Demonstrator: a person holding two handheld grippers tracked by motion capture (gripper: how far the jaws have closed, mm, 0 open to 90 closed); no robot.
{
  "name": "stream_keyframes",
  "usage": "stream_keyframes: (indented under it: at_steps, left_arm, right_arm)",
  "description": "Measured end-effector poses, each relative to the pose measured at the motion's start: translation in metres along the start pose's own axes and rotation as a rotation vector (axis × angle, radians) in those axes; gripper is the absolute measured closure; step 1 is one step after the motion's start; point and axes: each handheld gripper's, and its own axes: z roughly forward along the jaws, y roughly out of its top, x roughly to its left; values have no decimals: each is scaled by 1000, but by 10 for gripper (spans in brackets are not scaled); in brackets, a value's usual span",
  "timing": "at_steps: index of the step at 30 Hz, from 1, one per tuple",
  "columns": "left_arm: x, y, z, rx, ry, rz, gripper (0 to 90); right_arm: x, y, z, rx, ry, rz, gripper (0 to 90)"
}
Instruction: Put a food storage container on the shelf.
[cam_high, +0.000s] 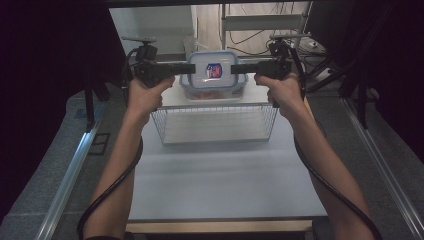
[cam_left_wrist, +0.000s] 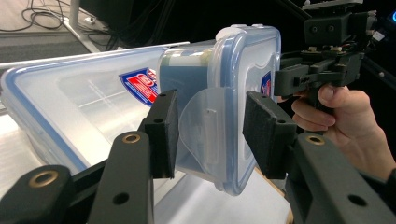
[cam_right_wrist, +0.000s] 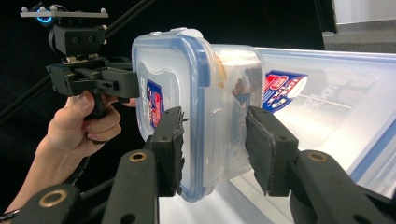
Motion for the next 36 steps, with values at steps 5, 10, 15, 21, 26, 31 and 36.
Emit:
stream_keyframes:
  at_steps: [5, 10, 15, 21, 26, 31, 36]
  left_arm:
    - [8, 4, 4, -6, 0, -26, 565]
    - [16, 6, 9, -10, -4, -46, 565]
    - [22, 6, 14, -14, -11, -69, 563]
    - [22, 7, 15, -36, 15, -58, 557]
    - [19, 8, 18, -34, 41, -43, 523]
    - [19, 8, 21, -24, 100, -26, 448]
    - [17, 7, 19, -38, 116, -5, 392]
  right_arm:
    - [-7, 6, 4, 1, -2, 17, 575]
    - [-13, 10, 7, 7, -8, 35, 574]
    - [-20, 12, 10, 14, -16, 44, 573]
    - [-23, 14, 11, 13, -16, 57, 565]
    - [-23, 16, 13, 13, -58, 34, 505]
    - [-22, 18, 19, 13, -105, 19, 446]
    - [-23, 19, 20, 4, -118, 8, 427]
